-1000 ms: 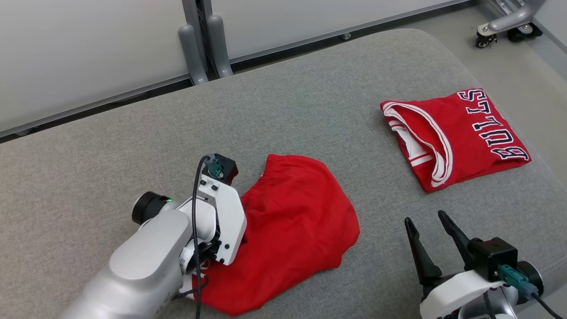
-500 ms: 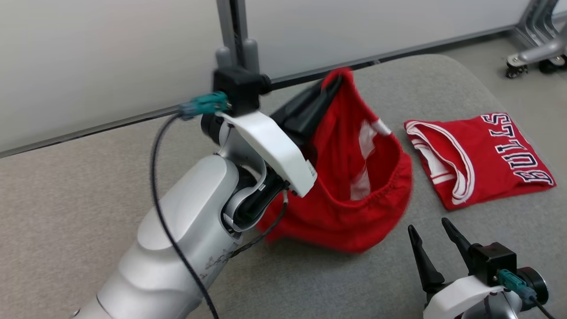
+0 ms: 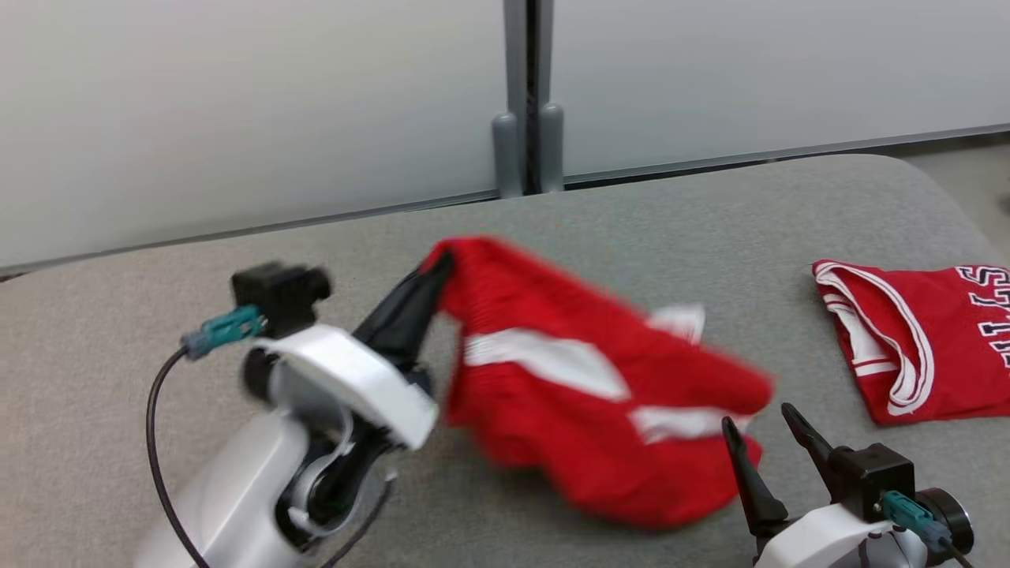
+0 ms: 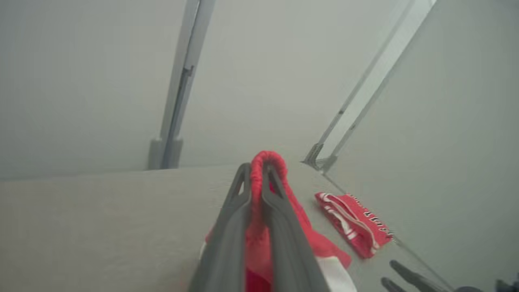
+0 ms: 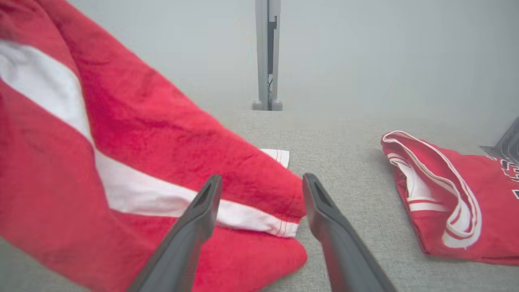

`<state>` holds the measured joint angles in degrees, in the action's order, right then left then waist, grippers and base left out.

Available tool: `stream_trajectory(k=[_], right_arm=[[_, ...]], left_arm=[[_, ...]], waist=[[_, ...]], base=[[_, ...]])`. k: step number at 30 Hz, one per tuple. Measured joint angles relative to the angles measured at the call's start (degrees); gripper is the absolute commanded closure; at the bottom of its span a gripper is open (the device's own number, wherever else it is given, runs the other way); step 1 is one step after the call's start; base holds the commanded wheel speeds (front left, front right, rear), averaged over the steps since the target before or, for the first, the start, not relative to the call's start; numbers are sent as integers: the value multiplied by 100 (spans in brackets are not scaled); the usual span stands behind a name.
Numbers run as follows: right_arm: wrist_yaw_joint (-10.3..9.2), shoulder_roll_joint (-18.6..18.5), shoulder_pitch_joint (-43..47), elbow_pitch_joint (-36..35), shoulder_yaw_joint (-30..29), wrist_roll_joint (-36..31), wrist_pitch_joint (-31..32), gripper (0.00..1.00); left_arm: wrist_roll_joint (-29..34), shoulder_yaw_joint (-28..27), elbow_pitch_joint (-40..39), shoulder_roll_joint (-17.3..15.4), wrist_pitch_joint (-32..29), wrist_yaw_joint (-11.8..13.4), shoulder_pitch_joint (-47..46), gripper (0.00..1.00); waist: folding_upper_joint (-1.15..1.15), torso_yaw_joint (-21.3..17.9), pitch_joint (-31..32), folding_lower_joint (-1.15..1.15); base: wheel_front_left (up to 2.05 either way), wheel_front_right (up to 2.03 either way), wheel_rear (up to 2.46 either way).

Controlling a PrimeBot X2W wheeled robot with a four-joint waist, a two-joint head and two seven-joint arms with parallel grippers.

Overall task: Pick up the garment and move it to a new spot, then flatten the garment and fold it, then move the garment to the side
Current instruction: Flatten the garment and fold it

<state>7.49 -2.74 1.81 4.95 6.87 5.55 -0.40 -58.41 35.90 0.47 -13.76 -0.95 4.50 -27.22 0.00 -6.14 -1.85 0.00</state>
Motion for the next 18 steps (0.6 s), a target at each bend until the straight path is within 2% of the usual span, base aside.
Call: stream_trajectory(k=[2, 3, 7, 8, 9, 10, 14, 18], right_arm=[[1, 2, -14, -18, 11, 0, 22, 0], [1, 1, -18, -21, 35, -3, 33, 0], [0, 0, -136, -27, 51, -3, 33, 0], [0, -1, -154, -26, 65, -5, 33, 0], [1, 1, -166, -24, 83, -7, 34, 0], [1, 4, -181, -19, 93, -7, 35, 0], [0, -4, -190, -40, -8, -16, 35, 0], [1, -9, -141, -53, -107, -57, 35, 0]], left_arm=[[248, -9, 501, -300, 75, 232, 235, 100], [411, 60, 1083, -383, 126, 316, 351, 100], [568, 192, 2290, -297, 205, 338, 294, 100], [586, 200, 2590, -261, 204, 361, 229, 85], [586, 196, 2881, -229, 189, 374, 172, 21], [587, 210, 3156, -192, 126, 403, 125, 0], [566, 194, 3761, -155, 16, 513, 7, 0], [346, 51, 3698, -293, -233, 565, 82, 0]], waist=[[0, 75, -58, 0], [0, 121, -137, 0], [0, 156, -279, 0], [0, 153, -306, 0], [0, 139, -321, 0], [0, 118, -330, 0], [0, 72, -352, 0], [0, 79, -334, 0]], base=[[0, 0, 0], [0, 0, 0], [0, 0, 0], [0, 0, 0], [0, 0, 0], [0, 0, 0], [0, 0, 0], [0, 0, 0]])
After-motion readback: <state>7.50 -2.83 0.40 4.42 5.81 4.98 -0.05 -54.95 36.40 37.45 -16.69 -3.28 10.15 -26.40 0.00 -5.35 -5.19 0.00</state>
